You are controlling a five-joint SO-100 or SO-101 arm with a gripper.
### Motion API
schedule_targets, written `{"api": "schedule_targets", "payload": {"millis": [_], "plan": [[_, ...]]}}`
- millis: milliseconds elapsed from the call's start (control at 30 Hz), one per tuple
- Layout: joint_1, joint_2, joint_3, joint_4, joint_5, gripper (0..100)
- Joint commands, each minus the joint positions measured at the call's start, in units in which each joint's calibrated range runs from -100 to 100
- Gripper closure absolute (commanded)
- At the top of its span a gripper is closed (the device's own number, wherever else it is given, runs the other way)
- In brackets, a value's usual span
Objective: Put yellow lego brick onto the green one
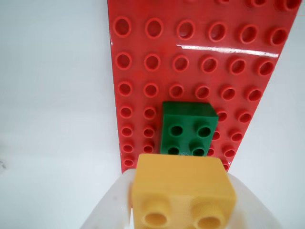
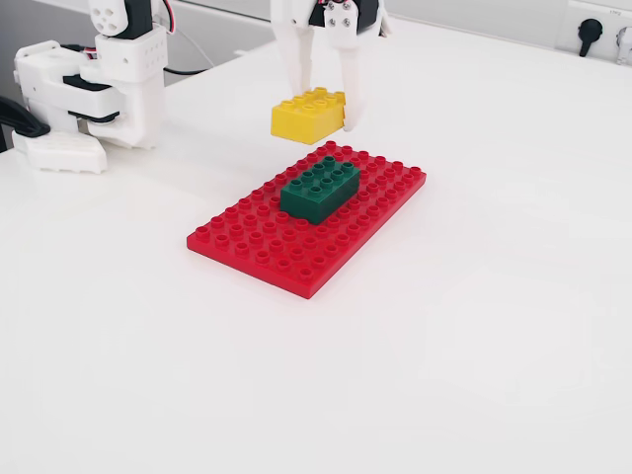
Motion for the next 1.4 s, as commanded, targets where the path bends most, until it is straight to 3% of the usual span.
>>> {"api": "schedule_targets", "payload": {"millis": [0,567,1000,1367], "plan": [[0.04,-1.63,0.09,-0.62,0.08,88],[0.26,-1.55,6.86,-10.05,-2.32,88],[0.93,-1.55,6.77,-10.65,-4.40,88],[0.85,-1.55,7.32,-12.47,-2.89,89]]}}
